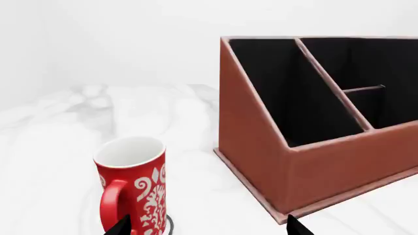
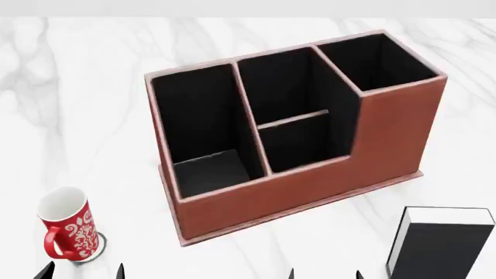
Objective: Pick up the book and place it in the left compartment of the caddy.
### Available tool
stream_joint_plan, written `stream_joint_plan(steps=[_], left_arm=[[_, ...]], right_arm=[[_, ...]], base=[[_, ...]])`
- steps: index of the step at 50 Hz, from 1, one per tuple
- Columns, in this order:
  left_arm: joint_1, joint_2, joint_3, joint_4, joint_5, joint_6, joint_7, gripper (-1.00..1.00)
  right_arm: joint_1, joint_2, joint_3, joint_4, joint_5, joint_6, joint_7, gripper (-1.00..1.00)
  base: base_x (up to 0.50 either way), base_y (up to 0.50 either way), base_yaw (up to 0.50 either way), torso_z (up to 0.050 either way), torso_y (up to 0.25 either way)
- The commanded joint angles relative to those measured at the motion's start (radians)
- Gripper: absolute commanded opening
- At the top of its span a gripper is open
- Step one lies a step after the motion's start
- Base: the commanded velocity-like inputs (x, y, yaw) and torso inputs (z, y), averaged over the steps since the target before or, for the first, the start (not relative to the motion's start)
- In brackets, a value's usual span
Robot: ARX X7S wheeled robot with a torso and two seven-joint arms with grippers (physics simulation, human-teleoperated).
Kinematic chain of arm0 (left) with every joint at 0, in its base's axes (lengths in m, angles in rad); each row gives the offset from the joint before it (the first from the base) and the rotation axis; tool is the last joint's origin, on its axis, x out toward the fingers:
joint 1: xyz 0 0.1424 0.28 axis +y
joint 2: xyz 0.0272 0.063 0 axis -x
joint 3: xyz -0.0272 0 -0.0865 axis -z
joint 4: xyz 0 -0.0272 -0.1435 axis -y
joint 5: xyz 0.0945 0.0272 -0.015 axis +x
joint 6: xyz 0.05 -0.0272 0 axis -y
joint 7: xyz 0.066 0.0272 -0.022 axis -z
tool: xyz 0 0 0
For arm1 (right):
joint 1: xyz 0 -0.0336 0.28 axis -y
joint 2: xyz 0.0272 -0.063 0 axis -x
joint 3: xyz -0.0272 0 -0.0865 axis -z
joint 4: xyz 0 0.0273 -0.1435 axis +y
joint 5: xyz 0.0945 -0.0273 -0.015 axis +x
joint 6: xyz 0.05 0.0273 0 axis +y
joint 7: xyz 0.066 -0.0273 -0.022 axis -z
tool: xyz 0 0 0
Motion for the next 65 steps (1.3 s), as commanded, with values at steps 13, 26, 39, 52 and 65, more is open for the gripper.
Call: stream_joint_plan(steps=[13, 26, 39, 52, 65], left_arm=[[-0.001, -0.050, 0.061, -0.014, -0.034, 0.016, -0.063, 1.00], [-0.004, -0.069, 0.085, -0.022, -0.044, 0.030, -0.092, 1.00], [-0.016, -0.083, 0.104, -0.047, -0.050, 0.047, -0.116, 1.00], [-0.019, -0.097, 0.119, -0.049, -0.064, 0.050, -0.134, 1.00], [-0.024, -0.109, 0.134, -0.053, -0.077, 0.054, -0.149, 1.00]], right_arm=[[0.008, 0.048, -0.073, 0.017, 0.029, 0.009, 0.058, 1.00], [0.011, 0.079, -0.099, -0.131, 0.042, 0.156, 0.085, 1.00], [0.209, 0.156, -0.073, -0.536, 0.133, 0.713, 0.066, 1.00], [0.220, 0.167, -0.088, -0.520, 0.117, 0.685, 0.088, 1.00], [0.228, 0.174, -0.095, -0.508, 0.127, 0.677, 0.090, 1.00]], base=[[0.00, 0.00, 0.00, 0.000, 0.000], [0.00, 0.00, 0.00, 0.000, 0.000], [0.00, 0.00, 0.00, 0.000, 0.000], [0.00, 0.00, 0.00, 0.000, 0.000], [0.00, -0.23, 0.00, 0.000, 0.000]])
